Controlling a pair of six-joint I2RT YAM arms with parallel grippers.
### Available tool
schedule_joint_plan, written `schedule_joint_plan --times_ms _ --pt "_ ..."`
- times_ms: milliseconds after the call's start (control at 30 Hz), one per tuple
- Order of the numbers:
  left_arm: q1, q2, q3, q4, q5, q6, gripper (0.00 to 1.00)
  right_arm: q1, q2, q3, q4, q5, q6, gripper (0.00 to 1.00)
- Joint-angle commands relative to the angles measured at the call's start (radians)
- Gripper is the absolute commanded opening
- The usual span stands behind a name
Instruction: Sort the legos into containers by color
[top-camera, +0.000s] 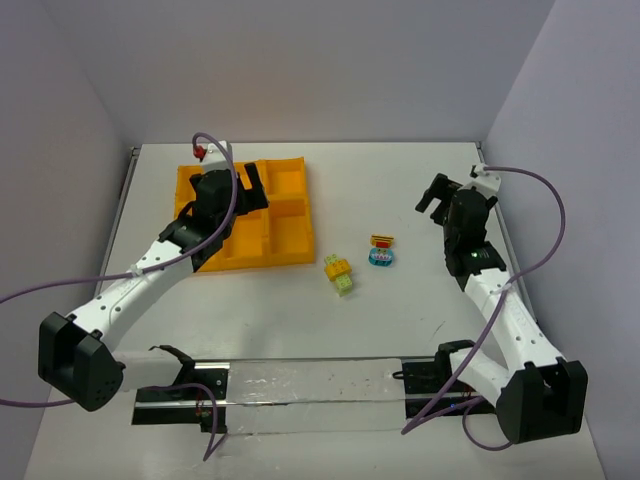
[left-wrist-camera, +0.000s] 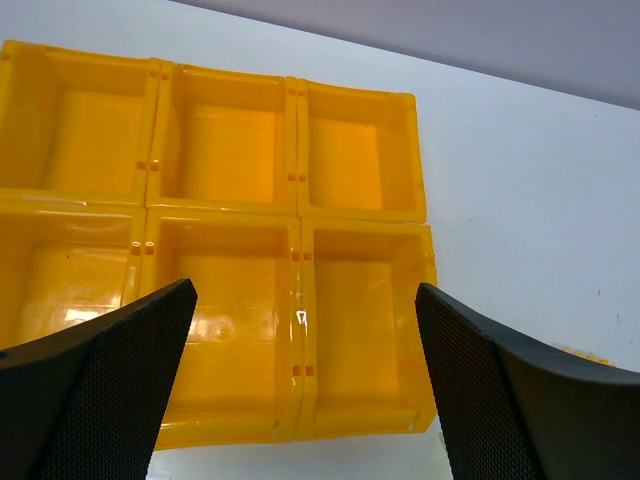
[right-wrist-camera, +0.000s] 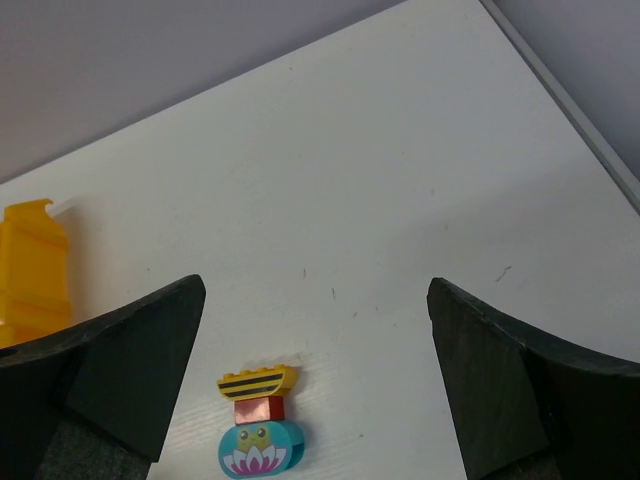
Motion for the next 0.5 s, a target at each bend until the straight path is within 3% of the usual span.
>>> schedule_joint_plan --times_ms 0,133,267,467 --pt "-0.003 -0.026 0.011 0.040 0.006 -0.048 0.99 0.004 -0.068 -0.016 0.034 0.062 0.062 1.00" --pt "-0.005 0.025 0.084 -0.044 0.041 -0.041 0.99 0.003 -0.069 0.021 -0.020 0.006 0.039 1.00" --pt "-0.032 0.038 0.093 -0.029 0.103 -0.008 0.99 0.005 -0.059 0.074 -0.074 -0.108 0.030 1.00" --pt "-0.215 0.149 0.168 -0.053 0.113 0.014 0.94 0.005 -0.071 0.086 -0.187 -0.116 0.086 1.00"
